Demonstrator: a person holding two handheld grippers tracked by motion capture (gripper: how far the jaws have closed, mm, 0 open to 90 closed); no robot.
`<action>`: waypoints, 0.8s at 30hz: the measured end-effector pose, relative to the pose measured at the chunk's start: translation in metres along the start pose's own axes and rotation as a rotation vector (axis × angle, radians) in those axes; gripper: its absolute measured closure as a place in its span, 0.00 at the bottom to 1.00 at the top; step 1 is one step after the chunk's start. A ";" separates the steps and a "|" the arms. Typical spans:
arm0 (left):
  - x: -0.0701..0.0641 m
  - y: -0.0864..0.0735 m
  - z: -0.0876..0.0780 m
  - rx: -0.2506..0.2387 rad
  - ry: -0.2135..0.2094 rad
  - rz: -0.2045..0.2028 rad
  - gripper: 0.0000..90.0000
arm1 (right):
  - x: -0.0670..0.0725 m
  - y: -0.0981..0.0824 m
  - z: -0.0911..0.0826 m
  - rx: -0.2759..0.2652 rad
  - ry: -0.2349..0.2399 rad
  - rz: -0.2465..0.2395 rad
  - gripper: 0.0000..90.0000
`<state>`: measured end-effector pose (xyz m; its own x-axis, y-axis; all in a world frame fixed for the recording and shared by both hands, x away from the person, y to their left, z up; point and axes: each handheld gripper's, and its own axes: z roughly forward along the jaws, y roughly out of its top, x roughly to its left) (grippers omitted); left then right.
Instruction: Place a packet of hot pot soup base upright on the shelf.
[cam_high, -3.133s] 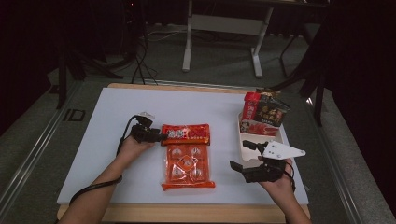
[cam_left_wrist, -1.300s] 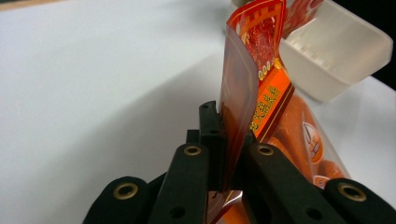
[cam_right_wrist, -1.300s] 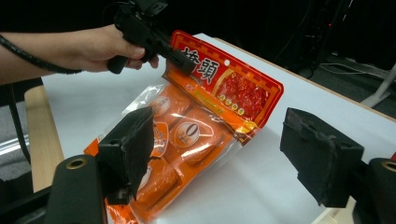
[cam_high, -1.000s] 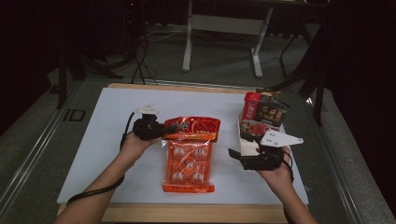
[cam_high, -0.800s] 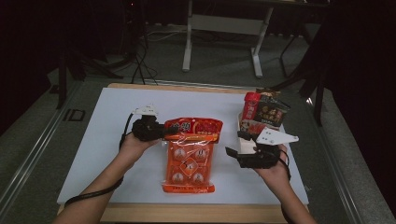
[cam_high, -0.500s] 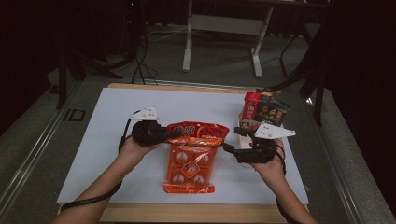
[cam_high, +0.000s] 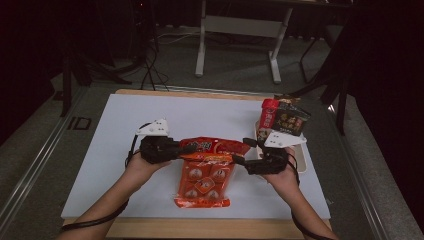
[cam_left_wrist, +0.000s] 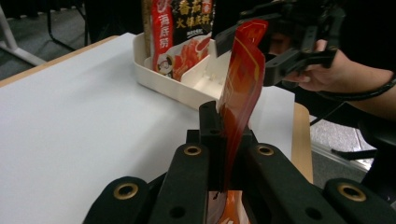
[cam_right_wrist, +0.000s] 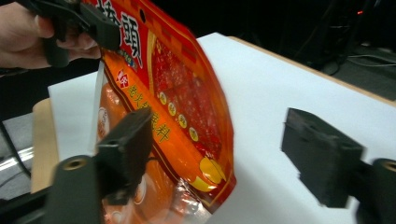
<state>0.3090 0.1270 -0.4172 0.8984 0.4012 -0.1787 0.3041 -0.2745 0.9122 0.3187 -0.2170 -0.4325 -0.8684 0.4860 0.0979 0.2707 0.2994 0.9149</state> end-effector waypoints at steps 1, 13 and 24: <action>-0.001 0.000 0.000 -0.002 -0.001 -0.001 0.99 | 0.000 -0.001 0.001 0.001 0.004 0.001 0.34; -0.010 0.002 -0.001 -0.008 -0.011 0.015 0.99 | 0.003 -0.008 0.008 0.049 0.129 -0.021 0.76; -0.012 0.003 -0.003 -0.003 -0.010 0.013 0.99 | 0.009 -0.003 0.006 0.106 0.165 -0.017 1.00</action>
<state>0.2978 0.1238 -0.4117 0.9054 0.3889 -0.1702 0.2912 -0.2772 0.9156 0.3129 -0.2090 -0.4364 -0.9272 0.3414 0.1540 0.2903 0.3954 0.8714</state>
